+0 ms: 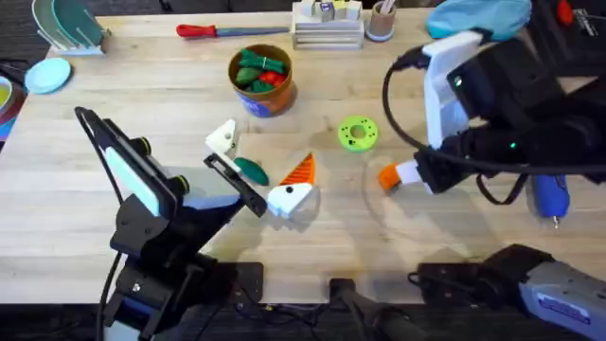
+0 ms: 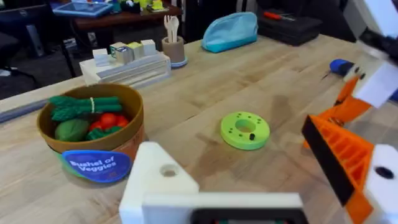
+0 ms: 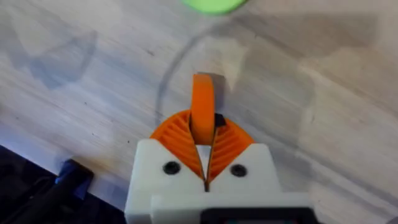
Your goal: Pick up the gripper from the table and insert it into the empty holder that is missing its gripper. Then pick up a screw, insert it into the mounting hole, and use the screwdriver to tighten it. Finally, clean up the table by picking up the vegetable and placing it into the bucket.
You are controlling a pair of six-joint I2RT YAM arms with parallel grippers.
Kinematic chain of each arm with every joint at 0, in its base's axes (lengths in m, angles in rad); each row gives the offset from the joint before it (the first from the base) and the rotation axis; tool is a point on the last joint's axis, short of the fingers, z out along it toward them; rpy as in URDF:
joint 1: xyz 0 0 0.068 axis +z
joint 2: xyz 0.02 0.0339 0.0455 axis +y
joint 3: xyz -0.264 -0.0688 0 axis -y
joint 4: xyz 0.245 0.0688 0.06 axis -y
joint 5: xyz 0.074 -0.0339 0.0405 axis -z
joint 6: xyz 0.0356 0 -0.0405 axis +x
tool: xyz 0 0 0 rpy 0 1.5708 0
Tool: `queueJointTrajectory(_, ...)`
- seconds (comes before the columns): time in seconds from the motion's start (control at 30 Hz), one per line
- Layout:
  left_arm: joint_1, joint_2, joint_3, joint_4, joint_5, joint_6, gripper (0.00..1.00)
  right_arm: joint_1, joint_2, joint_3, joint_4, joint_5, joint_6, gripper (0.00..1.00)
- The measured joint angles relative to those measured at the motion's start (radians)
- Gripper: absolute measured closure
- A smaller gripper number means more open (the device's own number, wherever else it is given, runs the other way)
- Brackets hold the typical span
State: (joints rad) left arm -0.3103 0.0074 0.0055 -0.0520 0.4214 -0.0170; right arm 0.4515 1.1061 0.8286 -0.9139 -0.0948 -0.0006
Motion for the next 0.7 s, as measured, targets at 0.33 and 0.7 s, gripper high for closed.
queueJointTrajectory(0.33, 0.000, 0.000, 0.000, 0.000, 0.000, 0.000, 0.008, 0.000, -0.060, 0.099, 0.246, -0.002, 0.078, 0.990)
queueJointTrajectory(0.7, 0.000, 0.000, 0.000, 0.001, 0.090, 0.000, 0.008, 0.000, 0.132, 0.101, 0.537, -0.326, 0.317, 0.992)
